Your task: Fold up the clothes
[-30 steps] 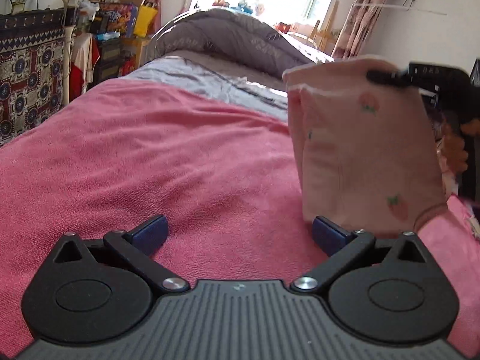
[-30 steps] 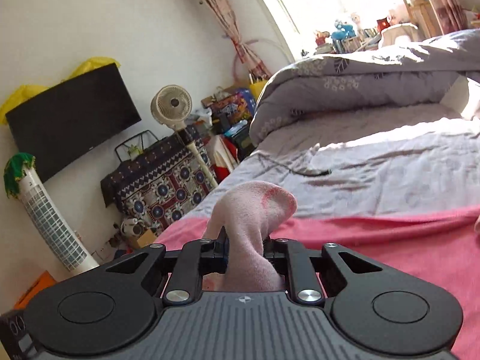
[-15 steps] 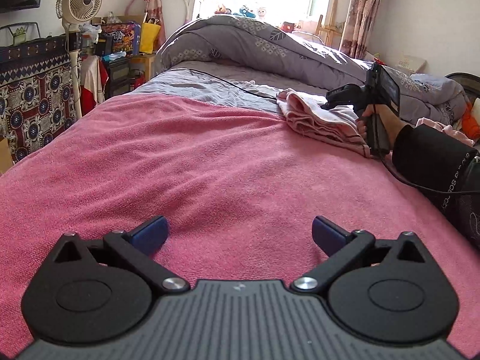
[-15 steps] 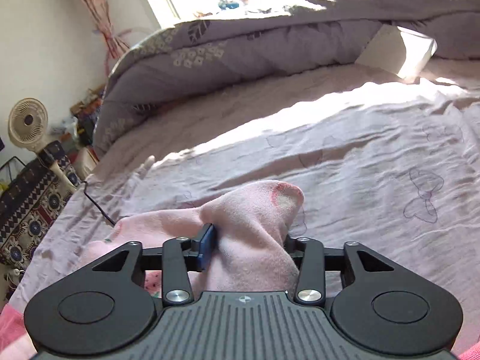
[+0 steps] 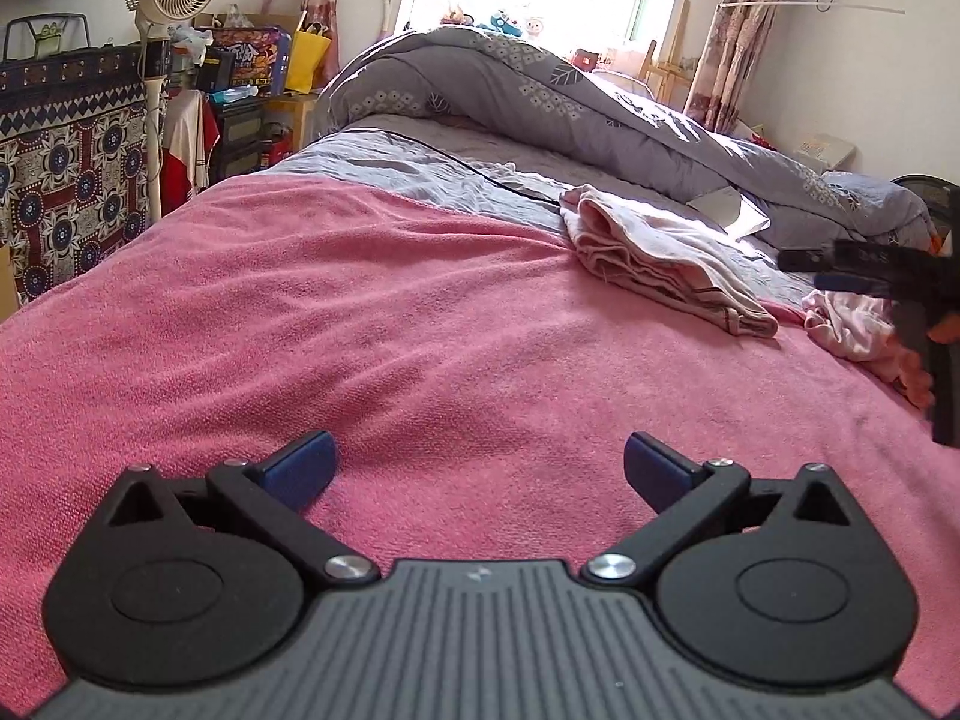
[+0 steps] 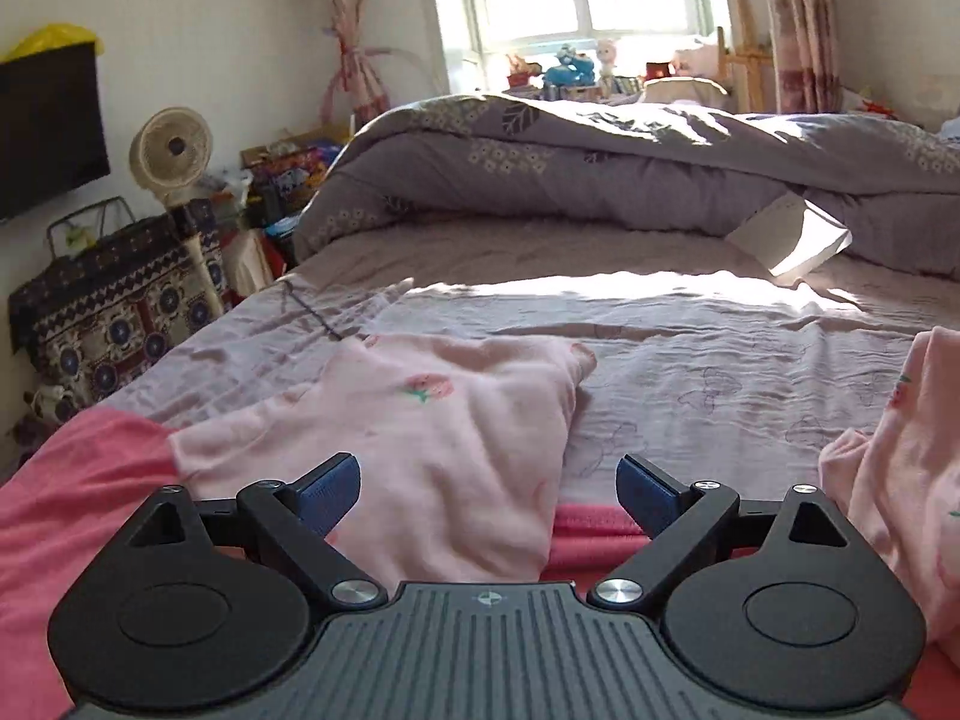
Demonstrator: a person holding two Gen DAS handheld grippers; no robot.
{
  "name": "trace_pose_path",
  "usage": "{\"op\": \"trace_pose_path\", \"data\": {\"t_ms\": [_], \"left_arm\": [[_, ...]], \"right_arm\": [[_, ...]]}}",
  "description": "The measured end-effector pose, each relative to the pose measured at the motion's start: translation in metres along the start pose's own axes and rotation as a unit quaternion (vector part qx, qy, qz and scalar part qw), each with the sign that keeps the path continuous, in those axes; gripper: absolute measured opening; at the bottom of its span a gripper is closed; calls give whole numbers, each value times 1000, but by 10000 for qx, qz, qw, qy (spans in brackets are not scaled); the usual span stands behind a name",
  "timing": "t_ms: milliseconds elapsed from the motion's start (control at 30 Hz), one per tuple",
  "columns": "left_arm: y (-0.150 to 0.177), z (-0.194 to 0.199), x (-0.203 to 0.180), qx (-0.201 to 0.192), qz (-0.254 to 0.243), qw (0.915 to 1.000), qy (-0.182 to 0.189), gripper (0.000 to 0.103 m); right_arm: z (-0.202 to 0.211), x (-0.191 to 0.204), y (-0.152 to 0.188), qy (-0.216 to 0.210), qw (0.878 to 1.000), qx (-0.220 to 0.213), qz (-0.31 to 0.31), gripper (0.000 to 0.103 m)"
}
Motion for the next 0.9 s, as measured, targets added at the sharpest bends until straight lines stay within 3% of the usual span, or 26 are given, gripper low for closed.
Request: {"op": "trace_pose_path", "data": {"t_ms": [167, 233, 267, 333, 400, 533, 633, 733, 900], "left_arm": [[-1, -1, -4, 71, -58, 9999, -132, 103], [-3, -1, -11, 136, -116, 9992, -348, 103], [-4, -1, -15, 182, -135, 9985, -491, 103], [-3, 2, -31, 238, -92, 9955, -914, 103], [-1, 11, -57, 172, -331, 9960, -810, 103], [-1, 14, -106, 100, -485, 9983, -320, 103], [-3, -2, -143, 55, -956, 9932, -662, 103], [5, -36, -162, 273, -1311, 9870, -889, 103], [7, -47, -160, 426, -1200, 9866, -1021, 103]], "right_arm": [[87, 48, 99, -432, 9966, -197, 674, 103], [95, 58, 131, -535, 9963, -185, 643, 103], [87, 60, 141, -463, 9975, 55, 538, 103], [71, 64, 147, -212, 9973, 592, 385, 103], [78, 75, 147, 91, 9963, 725, 445, 103], [74, 79, 147, 104, 9958, 783, 457, 103], [77, 80, 151, 96, 9960, 764, 442, 103], [85, 80, 152, 126, 9961, 746, 446, 103], [90, 73, 152, 132, 9963, 746, 403, 103]]}}
Point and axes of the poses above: each gripper's, at about its wrist camera, not at the fingertips, and z roughly against the way its jaws point, x to its left, y to its underside, the point moved 1 cm from there along -z, roughly the way its jaws point, and after that the axes turned 14 degrees about x, right-handed, at the moved point
